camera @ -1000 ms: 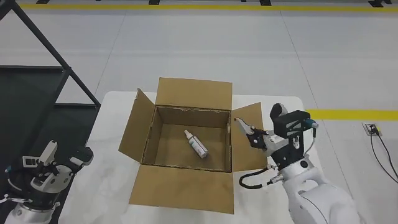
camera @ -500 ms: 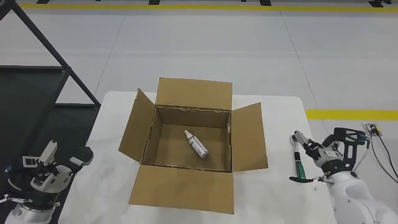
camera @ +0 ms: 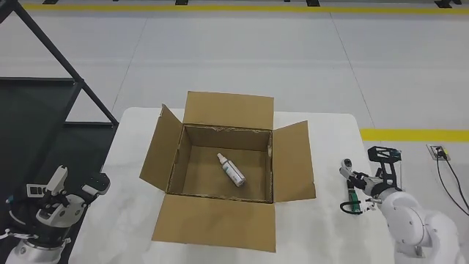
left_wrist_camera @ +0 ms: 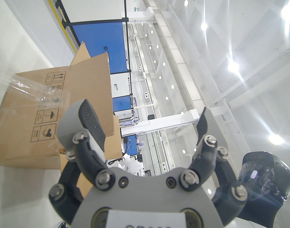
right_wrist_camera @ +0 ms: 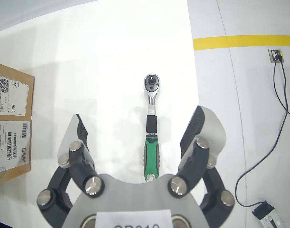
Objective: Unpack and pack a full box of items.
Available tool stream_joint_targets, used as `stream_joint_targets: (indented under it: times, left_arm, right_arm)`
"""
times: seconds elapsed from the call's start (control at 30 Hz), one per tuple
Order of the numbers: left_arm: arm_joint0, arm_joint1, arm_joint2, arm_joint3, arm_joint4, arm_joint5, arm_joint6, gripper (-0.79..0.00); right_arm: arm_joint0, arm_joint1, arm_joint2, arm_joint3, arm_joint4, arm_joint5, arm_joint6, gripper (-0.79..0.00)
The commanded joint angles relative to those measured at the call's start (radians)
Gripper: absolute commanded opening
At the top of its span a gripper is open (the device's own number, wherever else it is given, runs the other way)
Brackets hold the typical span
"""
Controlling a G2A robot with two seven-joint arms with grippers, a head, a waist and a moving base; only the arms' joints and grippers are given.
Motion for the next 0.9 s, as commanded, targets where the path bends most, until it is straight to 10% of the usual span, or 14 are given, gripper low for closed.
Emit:
stream_joint_targets:
  times: [0.0, 0.43, 0.57, 0.87]
  left_arm:
    - [0.0, 0.0, 0.0, 0.0, 0.0, 0.0, 0.0, 0.0]
    - [0.0, 0.0, 0.0, 0.0, 0.0, 0.0, 0.0, 0.0]
    - [0.0, 0.0, 0.0, 0.0, 0.0, 0.0, 0.0, 0.0]
    - [0.0, 0.0, 0.0, 0.0, 0.0, 0.0, 0.0, 0.0]
  right_arm:
    - [0.0, 0.0, 0.0, 0.0, 0.001, -0.001, 0.0, 0.0]
    - [0.051, 0.005, -0.076, 0.05, -0.092, 0.043, 0.078, 0.0]
    - [0.091, 0.013, -0.075, 0.091, -0.096, 0.025, 0.164, -0.391]
    - [0.153, 0.024, -0.082, 0.177, -0.097, 0.03, 0.213, -0.493]
